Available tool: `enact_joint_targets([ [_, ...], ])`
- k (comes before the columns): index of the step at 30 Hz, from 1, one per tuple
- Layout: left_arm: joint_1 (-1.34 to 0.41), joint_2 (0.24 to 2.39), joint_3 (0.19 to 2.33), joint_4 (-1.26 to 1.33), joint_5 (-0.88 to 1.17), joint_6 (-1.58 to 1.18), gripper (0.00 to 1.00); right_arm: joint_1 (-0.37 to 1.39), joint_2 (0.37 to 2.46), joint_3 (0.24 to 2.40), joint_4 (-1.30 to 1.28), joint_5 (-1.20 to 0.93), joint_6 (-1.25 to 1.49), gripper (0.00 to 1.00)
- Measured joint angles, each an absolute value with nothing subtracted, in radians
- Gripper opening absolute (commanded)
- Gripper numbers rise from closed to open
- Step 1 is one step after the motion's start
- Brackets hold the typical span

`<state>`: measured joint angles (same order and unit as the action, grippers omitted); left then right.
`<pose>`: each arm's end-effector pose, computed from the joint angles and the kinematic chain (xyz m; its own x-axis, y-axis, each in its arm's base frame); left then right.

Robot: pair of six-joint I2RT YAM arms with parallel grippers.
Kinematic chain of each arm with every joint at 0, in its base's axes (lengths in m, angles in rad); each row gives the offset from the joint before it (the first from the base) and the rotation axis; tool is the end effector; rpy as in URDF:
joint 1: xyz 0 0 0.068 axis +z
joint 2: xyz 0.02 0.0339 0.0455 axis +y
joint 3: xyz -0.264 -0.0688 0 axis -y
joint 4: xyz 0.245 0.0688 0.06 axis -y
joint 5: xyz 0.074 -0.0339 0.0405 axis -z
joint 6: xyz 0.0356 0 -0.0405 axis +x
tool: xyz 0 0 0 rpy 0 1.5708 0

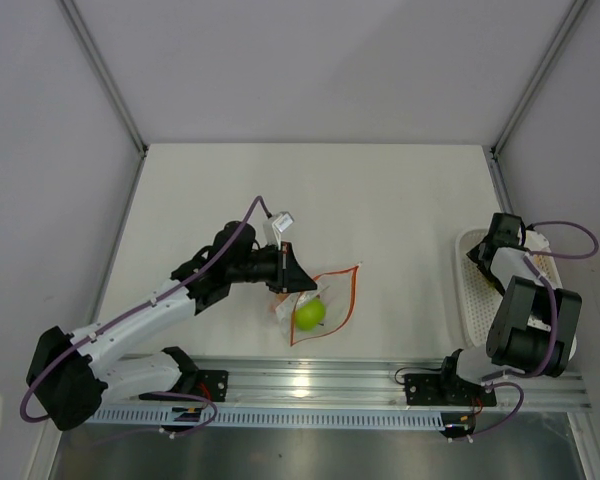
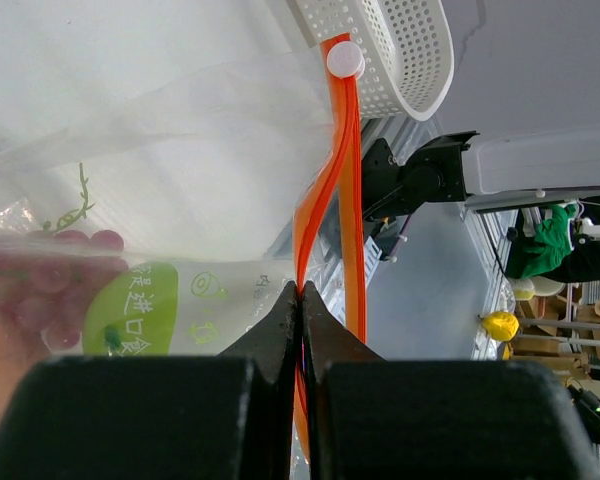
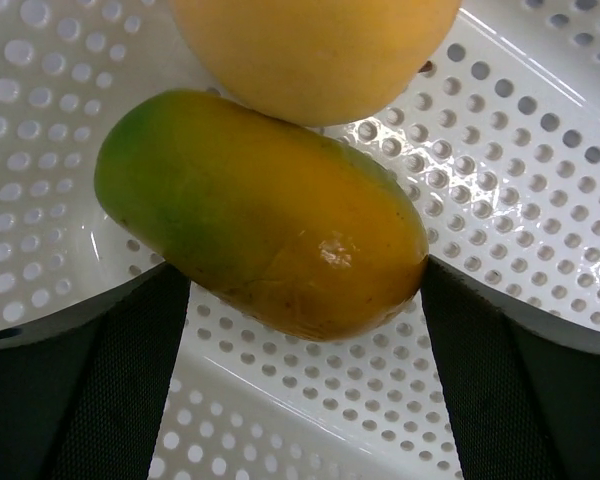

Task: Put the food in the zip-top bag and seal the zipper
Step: Pick up the fake fruit from the bin.

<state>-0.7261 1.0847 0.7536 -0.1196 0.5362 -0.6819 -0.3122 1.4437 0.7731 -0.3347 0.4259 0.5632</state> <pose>0.1689 -0.1743 0.2784 -0.8294 0.0118 -0.5586 0.5048 0.4443 -0.7401 0.2551 -0.0978 0.1803 -0.4176 0.6457 -0.6393 0.8436 0.5368 -0.0089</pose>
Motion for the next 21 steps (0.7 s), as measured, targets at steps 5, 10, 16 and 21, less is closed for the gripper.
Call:
enact_joint_targets([
  [5, -0.724, 1.087, 0.754, -0.114, 0.538, -0.682, 0.01, -0.324, 1.486, 0.781, -0.315, 0.39, 0.544, 0.99],
  [10, -0.721, 1.087, 0.754, -0.113, 0.541, -0.682, 0.01, -0.325, 1.497, 0.781, -0.308, 0.365, 0.537, 0.99],
  [16, -0.718, 1.087, 0.754, -0.113, 0.554, -0.682, 0.01, -0.325, 1.493, 0.782, -0.307, 0.356, 0.516, 0.99],
  [21, -0.717, 1.087, 0.754, -0.113, 0.555, -0.682, 0.01, -0.325, 1.474, 0.786, -0.3, 0.326, 0.468, 0.99],
])
